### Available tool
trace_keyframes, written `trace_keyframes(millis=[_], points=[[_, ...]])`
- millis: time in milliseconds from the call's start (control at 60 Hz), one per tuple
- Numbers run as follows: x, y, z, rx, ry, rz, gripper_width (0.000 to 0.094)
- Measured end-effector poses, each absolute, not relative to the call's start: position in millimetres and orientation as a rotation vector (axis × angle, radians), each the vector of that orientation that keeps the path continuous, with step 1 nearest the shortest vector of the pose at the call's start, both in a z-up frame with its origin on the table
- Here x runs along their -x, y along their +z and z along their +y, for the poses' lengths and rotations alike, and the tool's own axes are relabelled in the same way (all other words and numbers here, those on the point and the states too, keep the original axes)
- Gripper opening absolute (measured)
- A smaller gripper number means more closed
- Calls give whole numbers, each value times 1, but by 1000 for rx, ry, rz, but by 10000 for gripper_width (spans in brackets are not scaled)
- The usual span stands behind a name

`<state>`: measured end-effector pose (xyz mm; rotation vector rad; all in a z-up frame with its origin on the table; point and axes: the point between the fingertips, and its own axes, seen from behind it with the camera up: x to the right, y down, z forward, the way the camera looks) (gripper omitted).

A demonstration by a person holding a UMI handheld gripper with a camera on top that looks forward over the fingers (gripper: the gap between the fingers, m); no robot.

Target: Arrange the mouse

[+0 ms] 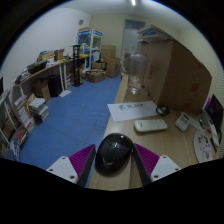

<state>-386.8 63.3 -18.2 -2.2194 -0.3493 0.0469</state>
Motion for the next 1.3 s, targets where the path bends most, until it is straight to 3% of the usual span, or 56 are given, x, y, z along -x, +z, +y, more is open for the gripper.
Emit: trace_keyframes(millis=[183,283,300,317,633,717,817,900,983,1083,1233,1300], points=[[387,-15,67,2227,90,-255,778],[382,-13,70,2230,109,-179,670],[381,-13,70,2231,113,-167,723],[380,-13,71,2232,112,-156,621],[372,-8,62,2239,192,-178,421],[371,34,60,2166,232,-257,420],[337,122,69,2023,264,-279,417],[266,198,91,1892,220,-248,420],[170,233,105,1828,113,-197,416],[68,207,120,1881,25,-153,415],[-11,74,119,2099,34,-121,414],[-24,36,120,2163,47,-140,415]])
